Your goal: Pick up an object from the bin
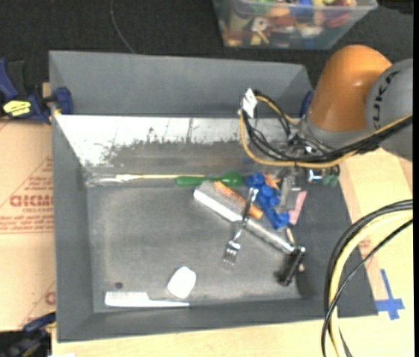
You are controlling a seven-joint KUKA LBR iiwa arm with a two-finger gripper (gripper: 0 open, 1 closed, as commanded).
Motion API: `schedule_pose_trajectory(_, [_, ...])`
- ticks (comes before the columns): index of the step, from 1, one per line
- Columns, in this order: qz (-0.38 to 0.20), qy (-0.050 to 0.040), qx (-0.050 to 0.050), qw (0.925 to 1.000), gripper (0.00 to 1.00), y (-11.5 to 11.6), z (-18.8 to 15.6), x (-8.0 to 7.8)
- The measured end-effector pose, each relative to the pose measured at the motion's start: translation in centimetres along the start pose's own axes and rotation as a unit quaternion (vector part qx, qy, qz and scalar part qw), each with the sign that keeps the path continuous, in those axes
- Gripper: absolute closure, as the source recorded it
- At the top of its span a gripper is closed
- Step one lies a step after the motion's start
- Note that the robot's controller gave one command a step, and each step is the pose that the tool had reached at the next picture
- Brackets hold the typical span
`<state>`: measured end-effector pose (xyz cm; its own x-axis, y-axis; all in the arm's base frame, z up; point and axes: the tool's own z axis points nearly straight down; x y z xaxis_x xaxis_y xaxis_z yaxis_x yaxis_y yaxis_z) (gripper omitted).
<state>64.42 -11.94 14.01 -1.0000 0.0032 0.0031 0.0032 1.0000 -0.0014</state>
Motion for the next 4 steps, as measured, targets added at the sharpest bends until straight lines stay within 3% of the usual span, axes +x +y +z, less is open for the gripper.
schedule_pose_trajectory(1, [-0.001,-0.0037,0.001,1.0,0.0,0.0,-0.4,-0.2])
schedule_pose_trajectory(2, [0.112,-0.0005,0.0,0.9937,0.0,-0.6,6.8,-0.9])
schedule_pose_trajectory(3, [0.149,-0.0074,-0.001,0.9887,0.0,-1.2,6.7,-0.3])
schedule_pose_trajectory(4, [0.116,-0.0028,0.002,0.9932,0.0,-0.9,6.6,-0.9])
